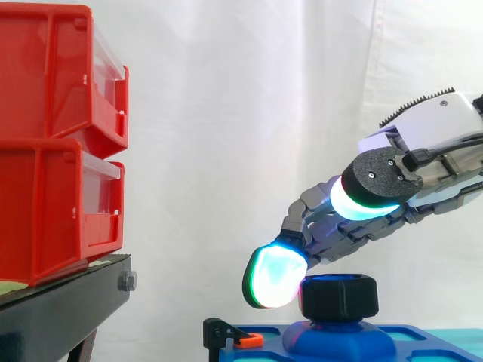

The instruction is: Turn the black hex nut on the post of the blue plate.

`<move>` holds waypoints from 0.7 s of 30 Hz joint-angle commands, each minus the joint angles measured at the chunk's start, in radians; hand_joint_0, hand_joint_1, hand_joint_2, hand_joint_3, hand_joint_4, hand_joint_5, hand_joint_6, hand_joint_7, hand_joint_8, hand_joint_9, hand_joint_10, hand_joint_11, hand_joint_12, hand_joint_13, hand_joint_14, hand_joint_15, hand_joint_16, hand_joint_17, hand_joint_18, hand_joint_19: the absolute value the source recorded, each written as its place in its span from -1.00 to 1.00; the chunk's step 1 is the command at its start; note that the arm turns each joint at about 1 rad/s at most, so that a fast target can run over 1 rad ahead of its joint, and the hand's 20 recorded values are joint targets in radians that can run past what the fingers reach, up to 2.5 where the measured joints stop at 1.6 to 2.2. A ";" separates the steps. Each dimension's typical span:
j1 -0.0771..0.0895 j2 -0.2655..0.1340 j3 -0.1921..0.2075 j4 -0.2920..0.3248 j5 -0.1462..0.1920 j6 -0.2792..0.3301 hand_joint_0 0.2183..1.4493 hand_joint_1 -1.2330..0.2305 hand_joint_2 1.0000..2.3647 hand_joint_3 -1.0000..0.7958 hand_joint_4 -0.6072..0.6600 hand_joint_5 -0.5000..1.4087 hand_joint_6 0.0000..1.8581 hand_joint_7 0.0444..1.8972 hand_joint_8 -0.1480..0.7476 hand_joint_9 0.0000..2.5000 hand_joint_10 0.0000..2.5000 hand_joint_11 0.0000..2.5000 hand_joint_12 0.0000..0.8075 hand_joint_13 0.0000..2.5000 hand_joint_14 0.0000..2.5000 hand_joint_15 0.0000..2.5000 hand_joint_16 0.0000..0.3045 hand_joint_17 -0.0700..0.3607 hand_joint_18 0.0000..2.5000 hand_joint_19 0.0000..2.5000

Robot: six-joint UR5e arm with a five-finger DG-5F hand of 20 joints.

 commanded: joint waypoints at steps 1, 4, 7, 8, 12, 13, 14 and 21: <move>-0.014 0.003 0.003 -0.021 -0.017 -0.011 -0.58 0.40 -1.00 -0.44 0.20 -0.71 -0.46 -0.21 -0.17 -0.94 -1.00 -1.00 -0.07 -1.00 -1.00 -1.00 -0.61 -0.05 -1.00 -0.92; -0.044 0.005 0.020 -0.056 -0.043 -0.046 -0.58 0.40 -1.00 -0.44 0.20 -0.71 -0.46 -0.21 -0.17 -0.94 -1.00 -1.00 -0.07 -1.00 -1.00 -1.00 -0.61 -0.05 -1.00 -0.92; -0.060 0.005 0.038 -0.078 -0.061 -0.066 -0.58 0.40 -1.00 -0.44 0.20 -0.71 -0.46 -0.21 -0.17 -0.94 -1.00 -1.00 -0.07 -1.00 -1.00 -1.00 -0.61 -0.05 -1.00 -0.92; -0.067 0.005 0.043 -0.084 -0.067 -0.072 -0.58 0.40 -1.00 -0.44 0.20 -0.71 -0.46 -0.21 -0.17 -0.94 -1.00 -1.00 -0.07 -1.00 -1.00 -1.00 -0.61 -0.05 -1.00 -0.92; -0.085 0.005 0.060 -0.089 -0.092 -0.083 -0.58 0.40 -1.00 -0.44 0.20 -0.71 -0.46 -0.21 -0.17 -0.94 -1.00 -1.00 -0.07 -1.00 -1.00 -1.00 -0.61 -0.05 -1.00 -0.92; -0.091 0.005 0.063 -0.087 -0.101 -0.083 -0.58 0.40 -1.00 -0.44 0.20 -0.71 -0.46 -0.21 -0.17 -0.94 -1.00 -1.00 -0.07 -1.00 -1.00 -1.00 -0.61 -0.05 -1.00 -0.92; -0.093 0.005 0.063 -0.086 -0.104 -0.083 -0.58 0.40 -1.00 -0.44 0.20 -0.71 -0.46 -0.21 -0.17 -0.94 -1.00 -1.00 -0.07 -1.00 -1.00 -1.00 -0.61 -0.05 -1.00 -0.92; -0.094 0.005 0.098 -0.055 -0.129 -0.081 -0.58 0.40 -1.00 -0.44 0.19 -0.71 -0.46 -0.21 -0.17 -0.94 -1.00 -1.00 -0.07 -1.00 -1.00 -1.00 -0.61 -0.05 -1.00 -0.92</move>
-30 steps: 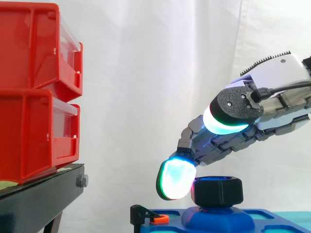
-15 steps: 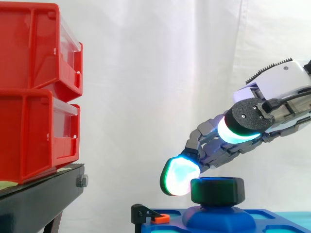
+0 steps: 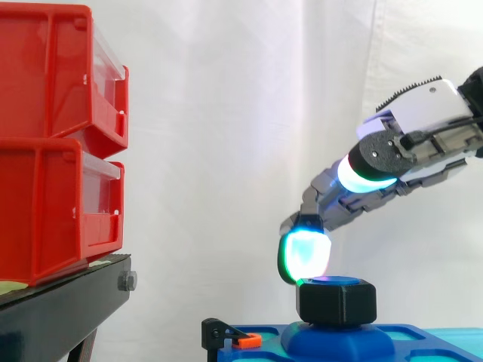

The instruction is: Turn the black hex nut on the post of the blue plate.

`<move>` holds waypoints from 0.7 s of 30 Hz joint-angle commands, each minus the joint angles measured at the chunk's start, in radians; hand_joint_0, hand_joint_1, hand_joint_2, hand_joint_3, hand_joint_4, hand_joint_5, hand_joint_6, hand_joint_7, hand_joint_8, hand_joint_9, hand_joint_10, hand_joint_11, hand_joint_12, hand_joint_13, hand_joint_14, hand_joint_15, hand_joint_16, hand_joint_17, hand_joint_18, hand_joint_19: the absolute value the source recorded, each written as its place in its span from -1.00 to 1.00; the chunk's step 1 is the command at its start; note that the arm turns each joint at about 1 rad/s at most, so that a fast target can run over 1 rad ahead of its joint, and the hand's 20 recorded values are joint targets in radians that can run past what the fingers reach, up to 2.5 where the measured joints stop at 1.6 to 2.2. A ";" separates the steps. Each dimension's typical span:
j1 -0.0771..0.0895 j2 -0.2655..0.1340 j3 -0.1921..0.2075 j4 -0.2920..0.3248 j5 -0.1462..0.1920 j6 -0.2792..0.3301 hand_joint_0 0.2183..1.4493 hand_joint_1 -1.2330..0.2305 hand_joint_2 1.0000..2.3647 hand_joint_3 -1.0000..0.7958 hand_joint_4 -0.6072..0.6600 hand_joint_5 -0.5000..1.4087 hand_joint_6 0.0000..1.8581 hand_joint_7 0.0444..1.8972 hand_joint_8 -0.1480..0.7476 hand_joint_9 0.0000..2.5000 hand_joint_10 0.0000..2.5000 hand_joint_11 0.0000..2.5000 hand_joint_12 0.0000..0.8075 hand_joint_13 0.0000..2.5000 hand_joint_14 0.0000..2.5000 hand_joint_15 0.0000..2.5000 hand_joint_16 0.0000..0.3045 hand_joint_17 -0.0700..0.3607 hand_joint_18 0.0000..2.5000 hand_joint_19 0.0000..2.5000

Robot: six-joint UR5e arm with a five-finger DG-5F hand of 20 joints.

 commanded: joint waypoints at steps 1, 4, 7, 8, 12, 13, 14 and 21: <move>0.003 0.000 0.034 0.007 -0.010 -0.001 -0.58 0.40 -1.00 -0.44 0.19 -0.71 -0.46 -0.21 -0.17 -0.94 -1.00 -1.00 -0.07 -1.00 -1.00 -1.00 -0.61 -0.05 -1.00 -0.92; 0.011 -0.002 0.038 0.013 -0.006 0.001 -0.58 0.40 -1.00 -0.44 0.20 -0.71 -0.46 -0.21 -0.17 -0.94 -1.00 -1.00 -0.07 -1.00 -1.00 -1.00 -0.61 -0.05 -1.00 -0.92; 0.017 -0.002 0.038 0.021 -0.007 0.001 -0.58 0.40 -1.00 -0.44 0.19 -0.71 -0.46 -0.21 -0.17 -0.94 -1.00 -1.00 -0.07 -1.00 -1.00 -1.00 -0.61 -0.05 -1.00 -0.92; 0.022 -0.005 0.036 0.038 -0.007 0.002 -0.58 0.40 -1.00 -0.44 0.19 -0.71 -0.46 -0.22 -0.17 -0.94 -1.00 -1.00 -0.07 -1.00 -1.00 -1.00 -0.61 -0.05 -1.00 -0.92; 0.040 -0.026 0.021 0.096 -0.003 0.019 -0.58 0.40 -1.00 -0.44 0.19 -0.72 -0.46 -0.22 -0.17 -0.94 -1.00 -1.00 -0.07 -1.00 -1.00 -1.00 -0.61 -0.05 -1.00 -0.92; 0.046 -0.028 0.015 0.110 0.001 0.027 -0.58 0.40 -1.00 -0.44 0.20 -0.72 -0.46 -0.22 -0.17 -0.94 -1.00 -1.00 -0.07 -1.00 -1.00 -1.00 -0.61 -0.05 -1.00 -0.92; 0.055 -0.038 -0.001 0.133 0.002 0.042 -0.58 0.40 -1.00 -0.44 0.19 -0.72 -0.46 -0.22 -0.17 -0.94 -1.00 -1.00 -0.08 -1.00 -1.00 -1.00 -0.61 -0.05 -1.00 -0.92; 0.077 -0.043 -0.005 0.144 0.005 0.050 -0.58 0.36 -1.00 -0.44 0.20 -0.71 -0.46 -0.23 -0.16 -0.90 -1.00 -1.00 -0.06 -0.97 -1.00 -1.00 -0.60 -0.04 -1.00 -0.95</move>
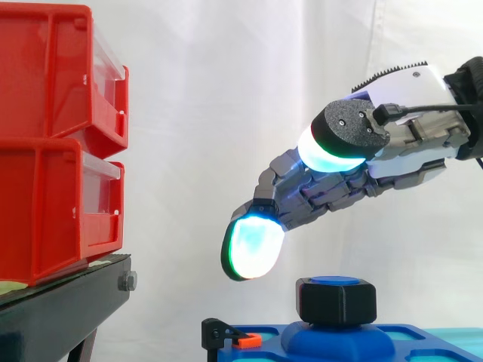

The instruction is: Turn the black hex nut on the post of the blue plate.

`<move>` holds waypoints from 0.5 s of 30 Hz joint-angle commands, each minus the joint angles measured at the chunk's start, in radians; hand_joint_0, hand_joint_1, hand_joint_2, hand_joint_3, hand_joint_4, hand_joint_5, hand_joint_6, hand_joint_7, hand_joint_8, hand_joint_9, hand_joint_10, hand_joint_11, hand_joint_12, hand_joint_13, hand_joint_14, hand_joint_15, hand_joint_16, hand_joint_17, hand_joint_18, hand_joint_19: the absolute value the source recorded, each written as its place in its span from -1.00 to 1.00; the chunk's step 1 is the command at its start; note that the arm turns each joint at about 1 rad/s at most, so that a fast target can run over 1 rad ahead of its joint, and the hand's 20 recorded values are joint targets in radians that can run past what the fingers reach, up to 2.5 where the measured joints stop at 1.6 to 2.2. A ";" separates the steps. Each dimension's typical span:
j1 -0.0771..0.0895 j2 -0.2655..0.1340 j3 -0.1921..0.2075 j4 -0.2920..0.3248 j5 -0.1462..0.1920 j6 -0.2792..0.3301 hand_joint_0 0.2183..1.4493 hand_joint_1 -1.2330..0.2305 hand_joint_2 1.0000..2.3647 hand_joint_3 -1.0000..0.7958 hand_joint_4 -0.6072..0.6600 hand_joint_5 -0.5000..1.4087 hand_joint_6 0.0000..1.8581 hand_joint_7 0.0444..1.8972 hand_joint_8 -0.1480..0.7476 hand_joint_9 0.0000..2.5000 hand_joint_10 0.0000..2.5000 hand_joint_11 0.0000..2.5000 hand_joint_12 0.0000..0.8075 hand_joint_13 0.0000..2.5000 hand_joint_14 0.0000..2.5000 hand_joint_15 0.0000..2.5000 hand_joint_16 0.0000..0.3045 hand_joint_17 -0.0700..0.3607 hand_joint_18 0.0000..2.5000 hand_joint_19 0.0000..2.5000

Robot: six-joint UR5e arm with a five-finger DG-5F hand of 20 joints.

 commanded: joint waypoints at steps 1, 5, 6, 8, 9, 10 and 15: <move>0.011 -0.002 -0.002 0.004 0.002 0.002 -0.58 0.36 -1.00 -0.44 0.20 -0.71 -0.46 -0.24 -0.16 -0.90 -1.00 -1.00 -0.07 -0.97 -1.00 -1.00 -0.60 -0.04 -1.00 -0.95; 0.020 -0.002 -0.004 -0.016 0.016 0.002 -0.58 0.36 -1.00 -0.44 0.20 -0.71 -0.46 -0.23 -0.16 -0.90 -1.00 -1.00 -0.07 -0.97 -1.00 -1.00 -0.60 -0.04 -1.00 -0.95; 0.021 -0.002 -0.004 -0.022 0.016 0.002 -0.58 0.36 -1.00 -0.44 0.20 -0.71 -0.46 -0.23 -0.16 -0.90 -1.00 -1.00 -0.07 -0.97 -1.00 -1.00 -0.60 -0.04 -1.00 -0.95; 0.020 -0.001 -0.004 -0.036 0.012 0.002 -0.58 0.36 -1.00 -0.44 0.20 -0.71 -0.46 -0.24 -0.16 -0.90 -1.00 -1.00 -0.07 -0.97 -1.00 -1.00 -0.60 -0.05 -1.00 -0.94; 0.020 -0.001 -0.004 -0.042 0.012 0.002 -0.58 0.36 -1.00 -0.44 0.20 -0.71 -0.46 -0.23 -0.16 -0.90 -1.00 -1.00 -0.07 -0.97 -1.00 -1.00 -0.60 -0.05 -1.00 -0.95; 0.017 -0.001 -0.002 -0.053 0.010 0.002 -0.58 0.36 -1.00 -0.44 0.20 -0.71 -0.46 -0.23 -0.16 -0.90 -1.00 -1.00 -0.07 -0.97 -1.00 -1.00 -0.61 -0.05 -1.00 -0.94; 0.011 -0.001 -0.002 -0.062 0.006 0.001 -0.58 0.36 -1.00 -0.44 0.20 -0.71 -0.46 -0.23 -0.16 -0.90 -1.00 -1.00 -0.07 -0.97 -1.00 -1.00 -0.60 -0.04 -1.00 -0.94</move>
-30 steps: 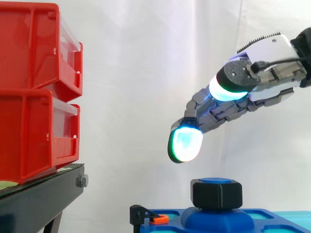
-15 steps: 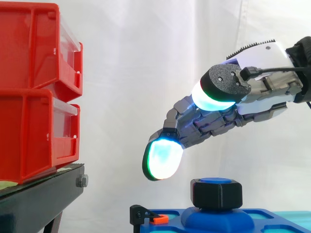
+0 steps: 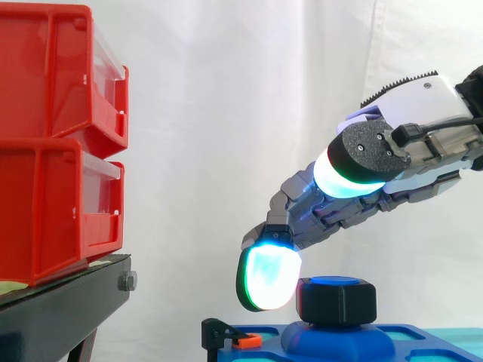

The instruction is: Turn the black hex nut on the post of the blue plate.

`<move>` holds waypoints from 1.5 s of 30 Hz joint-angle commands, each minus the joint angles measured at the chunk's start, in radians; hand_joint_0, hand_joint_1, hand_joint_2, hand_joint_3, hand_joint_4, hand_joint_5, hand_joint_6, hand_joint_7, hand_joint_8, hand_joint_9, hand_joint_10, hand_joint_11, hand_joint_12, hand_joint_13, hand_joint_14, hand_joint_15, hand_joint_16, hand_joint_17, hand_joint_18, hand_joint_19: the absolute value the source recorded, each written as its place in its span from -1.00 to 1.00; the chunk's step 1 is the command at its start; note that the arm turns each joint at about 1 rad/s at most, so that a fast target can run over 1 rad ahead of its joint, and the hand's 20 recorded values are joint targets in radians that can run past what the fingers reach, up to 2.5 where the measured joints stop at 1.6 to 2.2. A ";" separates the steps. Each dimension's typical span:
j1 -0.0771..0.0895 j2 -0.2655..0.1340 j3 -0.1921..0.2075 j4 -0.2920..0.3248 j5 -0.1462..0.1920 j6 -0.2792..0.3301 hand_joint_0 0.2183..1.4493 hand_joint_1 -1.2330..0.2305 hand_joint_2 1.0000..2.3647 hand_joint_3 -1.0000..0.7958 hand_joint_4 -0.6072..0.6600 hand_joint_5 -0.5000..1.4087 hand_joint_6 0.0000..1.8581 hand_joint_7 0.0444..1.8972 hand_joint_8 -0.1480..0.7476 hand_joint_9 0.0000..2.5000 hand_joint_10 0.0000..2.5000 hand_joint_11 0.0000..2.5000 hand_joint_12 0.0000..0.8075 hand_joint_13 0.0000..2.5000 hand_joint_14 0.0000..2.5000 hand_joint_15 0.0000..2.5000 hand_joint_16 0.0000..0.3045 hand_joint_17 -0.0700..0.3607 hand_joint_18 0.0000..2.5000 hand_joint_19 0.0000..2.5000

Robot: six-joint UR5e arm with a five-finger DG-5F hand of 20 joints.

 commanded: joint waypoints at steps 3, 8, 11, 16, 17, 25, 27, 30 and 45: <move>-0.011 0.000 0.005 -0.015 -0.018 -0.003 -0.58 0.36 -1.00 -0.44 0.20 -0.71 -0.46 -0.24 -0.16 -0.90 -1.00 -1.00 -0.07 -0.97 -1.00 -1.00 -0.60 -0.04 -1.00 -0.94; -0.028 0.000 0.022 -0.035 -0.036 -0.015 -0.58 0.36 -1.00 -0.44 0.20 -0.71 -0.46 -0.24 -0.16 -0.90 -1.00 -1.00 -0.07 -0.97 -1.00 -1.00 -0.60 -0.04 -1.00 -0.94; -0.036 0.000 0.025 -0.037 -0.044 -0.021 -0.58 0.36 -1.00 -0.44 0.20 -0.71 -0.46 -0.24 -0.16 -0.90 -1.00 -1.00 -0.07 -0.97 -1.00 -1.00 -0.60 -0.04 -1.00 -0.94; -0.071 0.000 0.025 -0.034 -0.085 -0.040 -0.58 0.36 -1.00 -0.44 0.20 -0.71 -0.46 -0.24 -0.16 -0.90 -1.00 -1.00 -0.07 -0.97 -1.00 -1.00 -0.60 -0.04 -1.00 -0.94; -0.080 0.000 0.025 -0.032 -0.099 -0.043 -0.58 0.36 -1.00 -0.44 0.20 -0.71 -0.46 -0.23 -0.16 -0.90 -1.00 -1.00 -0.07 -0.97 -1.00 -1.00 -0.60 -0.04 -1.00 -0.94; -0.140 0.000 0.025 -0.012 -0.176 -0.067 -0.58 0.36 -1.00 -0.44 0.20 -0.71 -0.46 -0.23 -0.16 -0.90 -1.00 -1.00 -0.06 -0.97 -1.00 -1.00 -0.60 -0.04 -1.00 -0.94; -0.144 -0.001 0.025 -0.011 -0.185 -0.067 -0.58 0.36 -1.00 -0.44 0.20 -0.71 -0.46 -0.23 -0.16 -0.90 -1.00 -1.00 -0.06 -0.97 -1.00 -1.00 -0.60 -0.04 -1.00 -0.94; -0.154 -0.001 0.027 -0.007 -0.194 -0.067 -0.58 0.36 -1.00 -0.44 0.20 -0.71 -0.46 -0.24 -0.16 -0.90 -1.00 -1.00 -0.06 -0.97 -1.00 -1.00 -0.60 -0.04 -1.00 -0.95; -0.098 -0.001 0.045 0.013 -0.150 -0.040 -0.58 0.36 -1.00 -0.44 0.20 -0.71 -0.46 -0.24 -0.16 -0.90 -1.00 -1.00 -0.06 -0.97 -1.00 -1.00 -0.60 -0.04 -1.00 -0.95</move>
